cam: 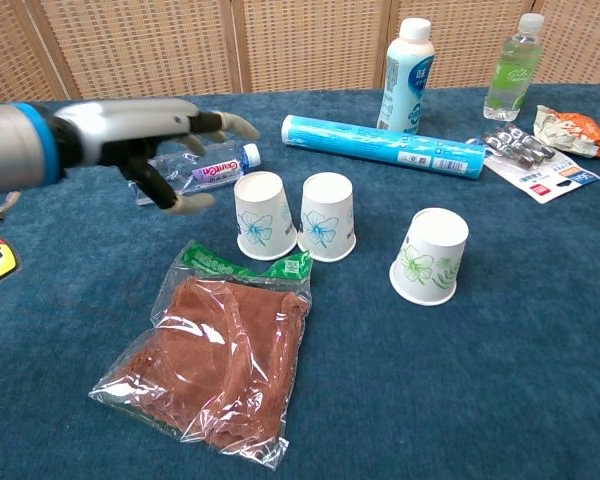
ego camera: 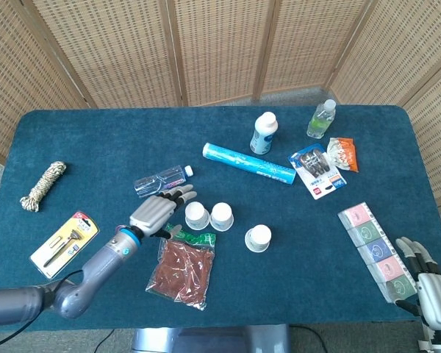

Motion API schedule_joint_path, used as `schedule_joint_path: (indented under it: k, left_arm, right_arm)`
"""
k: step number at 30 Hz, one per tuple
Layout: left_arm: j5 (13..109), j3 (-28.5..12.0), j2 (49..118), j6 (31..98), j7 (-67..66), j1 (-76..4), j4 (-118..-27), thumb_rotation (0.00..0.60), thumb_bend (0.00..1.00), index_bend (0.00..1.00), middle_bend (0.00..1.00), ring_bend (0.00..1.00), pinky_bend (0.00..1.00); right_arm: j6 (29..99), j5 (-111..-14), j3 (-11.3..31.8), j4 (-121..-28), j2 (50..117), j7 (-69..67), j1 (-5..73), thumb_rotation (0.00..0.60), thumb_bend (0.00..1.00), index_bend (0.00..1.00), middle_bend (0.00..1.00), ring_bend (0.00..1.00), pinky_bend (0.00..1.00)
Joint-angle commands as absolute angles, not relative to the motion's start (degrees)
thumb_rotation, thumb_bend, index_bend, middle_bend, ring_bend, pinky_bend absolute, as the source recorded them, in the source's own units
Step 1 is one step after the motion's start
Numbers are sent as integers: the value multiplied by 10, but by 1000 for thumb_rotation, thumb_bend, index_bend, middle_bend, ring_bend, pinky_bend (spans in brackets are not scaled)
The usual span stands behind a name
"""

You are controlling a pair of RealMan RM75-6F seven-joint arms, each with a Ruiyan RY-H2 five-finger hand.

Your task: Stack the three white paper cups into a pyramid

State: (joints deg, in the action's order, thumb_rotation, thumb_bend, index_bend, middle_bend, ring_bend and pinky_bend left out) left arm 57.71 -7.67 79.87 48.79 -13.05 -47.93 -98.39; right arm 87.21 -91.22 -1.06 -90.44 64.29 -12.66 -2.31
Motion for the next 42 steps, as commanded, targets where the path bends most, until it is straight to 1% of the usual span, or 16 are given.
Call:
schedule_joint_path:
  k: [1, 5, 11, 15, 19, 22, 25, 31, 37, 42]
  left_arm:
    - [618, -67, 742, 520, -98, -443, -1036, 600, 486, 0, 0, 0, 124]
    - [671, -50, 684, 554, -66, -405, -1079, 600, 486, 0, 0, 0, 122]
    - [756, -11, 601, 602, -12, -343, -1125, 600, 486, 0, 0, 0, 122]
    - [800, 12, 558, 633, 24, -306, -1141, 600, 486, 0, 0, 0, 122]
    - [836, 32, 532, 660, 63, -273, -1141, 600, 486, 0, 0, 0, 122]
    - [861, 44, 522, 675, 89, -254, -1134, 600, 486, 0, 0, 0, 121]
    - [880, 53, 518, 690, 108, -237, -1126, 600, 486, 0, 0, 0, 121]
    - [899, 54, 507, 725, 138, -210, -1114, 600, 486, 0, 0, 0, 119]
    - [911, 52, 501, 734, 169, -199, -1103, 600, 486, 0, 0, 0, 118]
    - [918, 49, 500, 734, 180, -195, -1095, 600, 486, 0, 0, 0, 118]
  right_arm:
    - [852, -925, -8, -933, 634, -99, -3, 600, 416, 0, 61, 0, 197]
    - [824, -939, -5, -972, 629, -58, 22, 600, 418, 0, 52, 0, 196]
    - [763, -945, 1, -1047, 623, 26, 67, 600, 415, 0, 8, 0, 197]
    - [726, -938, 7, -1093, 622, 83, 92, 600, 414, 0, 0, 0, 205]
    - [689, -926, 12, -1131, 628, 138, 116, 600, 412, 0, 0, 0, 224]
    - [661, -910, 16, -1154, 640, 186, 134, 600, 411, 0, 0, 0, 257]
    - [636, -889, 20, -1170, 660, 231, 152, 600, 398, 0, 0, 0, 265]
    - [596, -824, 36, -1188, 701, 316, 190, 600, 385, 0, 0, 0, 272]
    - [573, -748, 54, -1195, 742, 402, 233, 600, 385, 0, 0, 0, 285]
    - [577, -682, 72, -1195, 768, 448, 267, 600, 384, 0, 0, 0, 286]
